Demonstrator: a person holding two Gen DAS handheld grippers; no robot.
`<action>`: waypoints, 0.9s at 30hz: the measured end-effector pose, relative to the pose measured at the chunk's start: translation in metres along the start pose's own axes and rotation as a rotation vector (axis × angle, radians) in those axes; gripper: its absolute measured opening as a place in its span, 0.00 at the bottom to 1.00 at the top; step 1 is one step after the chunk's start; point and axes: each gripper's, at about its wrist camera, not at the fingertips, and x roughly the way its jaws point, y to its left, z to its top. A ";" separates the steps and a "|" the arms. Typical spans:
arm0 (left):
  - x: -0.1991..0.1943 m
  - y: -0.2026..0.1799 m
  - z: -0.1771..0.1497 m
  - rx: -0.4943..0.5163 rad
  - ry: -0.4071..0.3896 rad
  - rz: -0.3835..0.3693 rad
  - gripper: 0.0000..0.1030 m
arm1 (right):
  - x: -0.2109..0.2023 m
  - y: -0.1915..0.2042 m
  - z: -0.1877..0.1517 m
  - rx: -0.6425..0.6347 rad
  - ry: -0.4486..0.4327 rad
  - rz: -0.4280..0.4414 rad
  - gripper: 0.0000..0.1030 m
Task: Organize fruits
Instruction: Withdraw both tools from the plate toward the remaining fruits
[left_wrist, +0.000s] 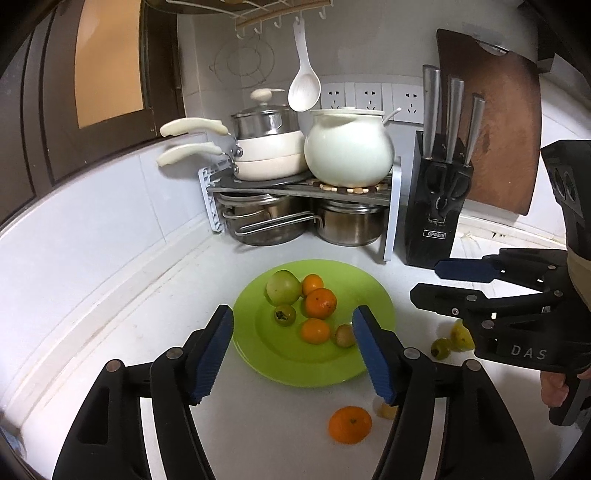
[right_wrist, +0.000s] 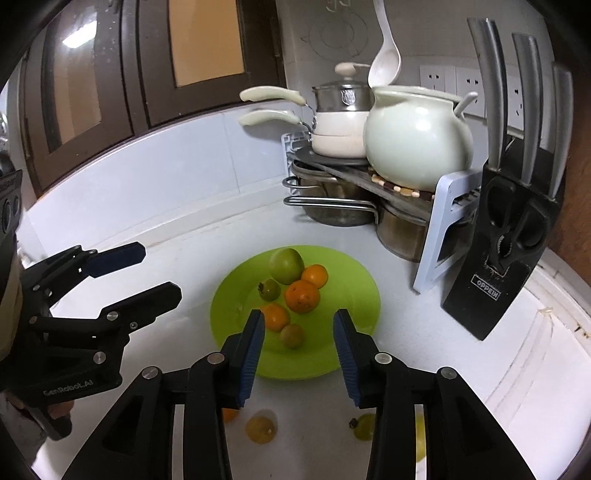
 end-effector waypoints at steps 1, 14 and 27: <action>-0.002 -0.001 -0.001 -0.001 0.002 0.002 0.65 | -0.003 0.001 -0.002 -0.005 -0.006 -0.002 0.43; -0.023 -0.017 -0.024 0.095 0.000 -0.007 0.71 | -0.020 0.016 -0.028 -0.076 0.017 0.014 0.44; -0.017 -0.032 -0.053 0.165 0.069 -0.066 0.71 | -0.007 0.027 -0.058 -0.142 0.131 0.053 0.44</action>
